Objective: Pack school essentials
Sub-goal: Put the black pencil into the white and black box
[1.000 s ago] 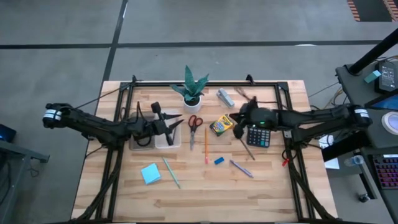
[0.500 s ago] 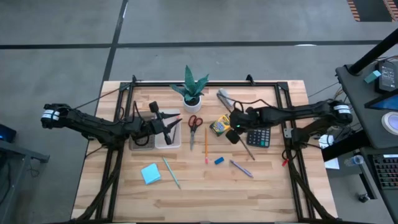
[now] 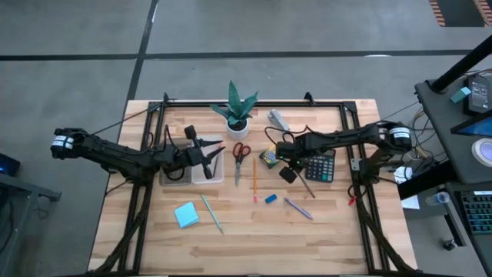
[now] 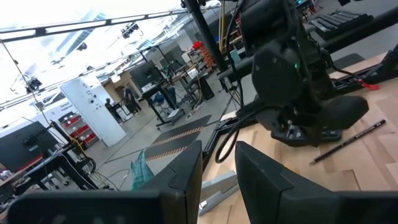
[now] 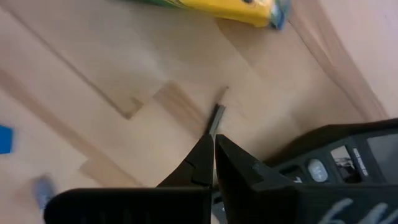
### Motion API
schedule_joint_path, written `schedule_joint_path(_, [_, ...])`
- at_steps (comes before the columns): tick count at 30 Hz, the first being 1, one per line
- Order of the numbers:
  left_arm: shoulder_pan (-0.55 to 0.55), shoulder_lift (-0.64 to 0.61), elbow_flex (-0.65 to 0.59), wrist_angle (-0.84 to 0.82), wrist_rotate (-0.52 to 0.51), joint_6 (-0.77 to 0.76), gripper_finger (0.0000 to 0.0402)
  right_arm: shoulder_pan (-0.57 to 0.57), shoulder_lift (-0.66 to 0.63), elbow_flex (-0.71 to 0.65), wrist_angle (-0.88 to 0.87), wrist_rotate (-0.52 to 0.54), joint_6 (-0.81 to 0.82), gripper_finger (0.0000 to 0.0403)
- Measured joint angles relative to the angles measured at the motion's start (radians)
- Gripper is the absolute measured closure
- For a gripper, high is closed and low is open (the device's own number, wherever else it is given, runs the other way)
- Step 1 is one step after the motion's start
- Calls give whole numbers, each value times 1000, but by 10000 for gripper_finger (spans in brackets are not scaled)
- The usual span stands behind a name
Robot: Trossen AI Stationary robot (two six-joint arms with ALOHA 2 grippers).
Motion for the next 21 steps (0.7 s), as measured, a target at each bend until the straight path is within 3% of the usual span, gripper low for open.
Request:
schedule_joint_path(11, [0,0,0,1,0,0,322,-25,20,-8,0,-3,50,383])
schedule_joint_path(21, [0,0,0,2,0,0,322,-25,45,-13,6,-3,63,272])
